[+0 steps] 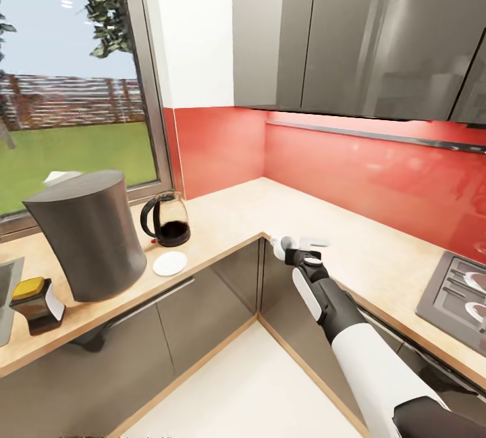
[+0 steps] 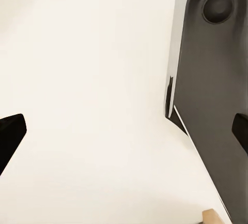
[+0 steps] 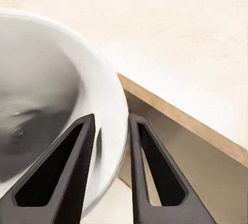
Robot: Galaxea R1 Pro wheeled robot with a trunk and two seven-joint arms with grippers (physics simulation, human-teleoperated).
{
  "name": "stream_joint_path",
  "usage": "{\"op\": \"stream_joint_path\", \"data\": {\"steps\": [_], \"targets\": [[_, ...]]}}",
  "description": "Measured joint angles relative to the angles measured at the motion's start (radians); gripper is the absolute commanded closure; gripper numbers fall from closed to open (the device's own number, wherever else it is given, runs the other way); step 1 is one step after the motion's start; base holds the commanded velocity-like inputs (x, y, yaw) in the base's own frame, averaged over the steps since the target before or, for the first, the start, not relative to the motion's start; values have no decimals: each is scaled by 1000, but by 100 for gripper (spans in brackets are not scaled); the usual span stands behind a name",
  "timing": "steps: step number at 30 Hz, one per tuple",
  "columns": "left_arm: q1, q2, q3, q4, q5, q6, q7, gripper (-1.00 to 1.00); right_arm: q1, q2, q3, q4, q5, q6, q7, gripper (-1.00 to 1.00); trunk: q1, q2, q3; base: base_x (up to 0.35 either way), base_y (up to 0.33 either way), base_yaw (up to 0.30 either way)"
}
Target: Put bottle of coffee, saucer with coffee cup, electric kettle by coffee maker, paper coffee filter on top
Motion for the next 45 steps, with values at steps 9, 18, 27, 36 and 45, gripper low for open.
{"op": "stream_joint_path", "data": {"steps": [9, 18, 27, 36, 45], "targets": [[0, 0, 0, 0, 0, 0, 0, -100, 0, 4, 0, -1, 0, 0, 0, 100, 0, 0, 0, 0, 0, 262], [0, 0, 0, 0, 0, 0, 0, -100, 0, 5, 3, 1, 4, 1, 0, 100, 0, 0, 0, 0, 0, 278], [0, 0, 0, 0, 0, 2, 1, -100, 0, 8, 108, 3, 104, 7, -10, 100, 0, 0, 0, 0, 0, 278], [0, 0, 0, 2, 0, 8, 2, -100, 0, 8, 112, -1, 108, 128, -13, 100, 0, 0, 0, 0, 0, 278], [0, 0, -2, 3, 0, 13, 8, -100, 0, 8, 113, 2, 129, 148, -13, 100, 0, 0, 0, 1, 0, 278]]}}
